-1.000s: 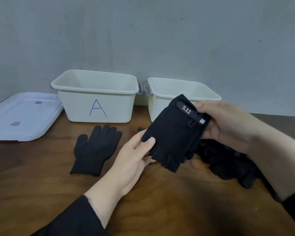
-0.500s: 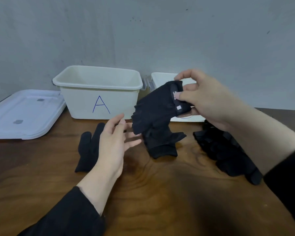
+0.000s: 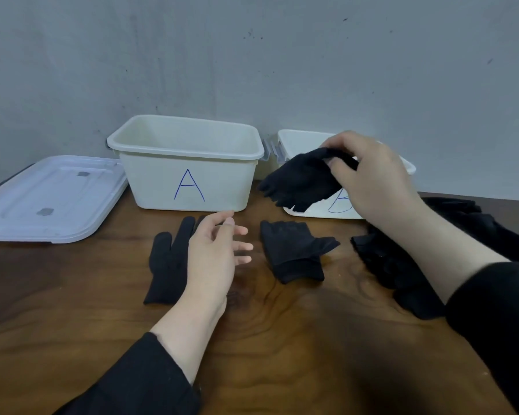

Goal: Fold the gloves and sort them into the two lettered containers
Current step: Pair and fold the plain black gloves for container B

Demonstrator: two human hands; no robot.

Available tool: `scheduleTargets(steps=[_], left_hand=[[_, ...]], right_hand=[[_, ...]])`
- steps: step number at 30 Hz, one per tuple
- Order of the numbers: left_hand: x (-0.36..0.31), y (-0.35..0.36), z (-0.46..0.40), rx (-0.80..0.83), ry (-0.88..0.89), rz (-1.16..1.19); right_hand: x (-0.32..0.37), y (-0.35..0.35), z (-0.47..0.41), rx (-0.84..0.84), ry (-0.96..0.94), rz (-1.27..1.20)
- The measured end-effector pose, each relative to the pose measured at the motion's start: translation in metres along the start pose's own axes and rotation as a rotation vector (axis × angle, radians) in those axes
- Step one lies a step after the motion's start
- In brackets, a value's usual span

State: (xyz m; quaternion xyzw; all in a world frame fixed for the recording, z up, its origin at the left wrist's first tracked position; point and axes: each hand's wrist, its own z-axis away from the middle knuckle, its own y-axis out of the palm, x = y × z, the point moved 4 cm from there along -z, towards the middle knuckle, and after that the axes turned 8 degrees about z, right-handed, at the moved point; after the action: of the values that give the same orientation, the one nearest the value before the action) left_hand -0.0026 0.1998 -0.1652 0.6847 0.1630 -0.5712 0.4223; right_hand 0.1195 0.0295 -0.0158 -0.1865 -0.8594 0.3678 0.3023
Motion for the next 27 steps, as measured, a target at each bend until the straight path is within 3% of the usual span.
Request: scheduleTargets(steps=[2,7,10,13,19,27], left_hand=[[0.000,0.000,0.001,0.016,0.040,-0.078],[0.006,0.003,0.002,0.156,0.188,-0.554],[0.013,0.013,0.006,0.267,0.282,-0.833],[0.017,0.021,0.015,0.359,0.353,-0.941],[0.018,0.033,0.026,0.576,0.442,-1.102],[0.012,0.011,0.012,0.483,0.424,-1.240]], right_hand=[[-0.007,0.013,0.016,0.043,-0.042,0.054],[-0.033,0.083,0.118,0.510,-0.088,0.274],[-0.039,0.082,0.137,0.321,-0.008,0.128],[-0.050,0.071,0.135,0.084,0.149,0.029],[-0.062,0.093,0.134,0.215,0.220,0.089],[-0.032,0.122,0.115,0.299,0.121,0.034]])
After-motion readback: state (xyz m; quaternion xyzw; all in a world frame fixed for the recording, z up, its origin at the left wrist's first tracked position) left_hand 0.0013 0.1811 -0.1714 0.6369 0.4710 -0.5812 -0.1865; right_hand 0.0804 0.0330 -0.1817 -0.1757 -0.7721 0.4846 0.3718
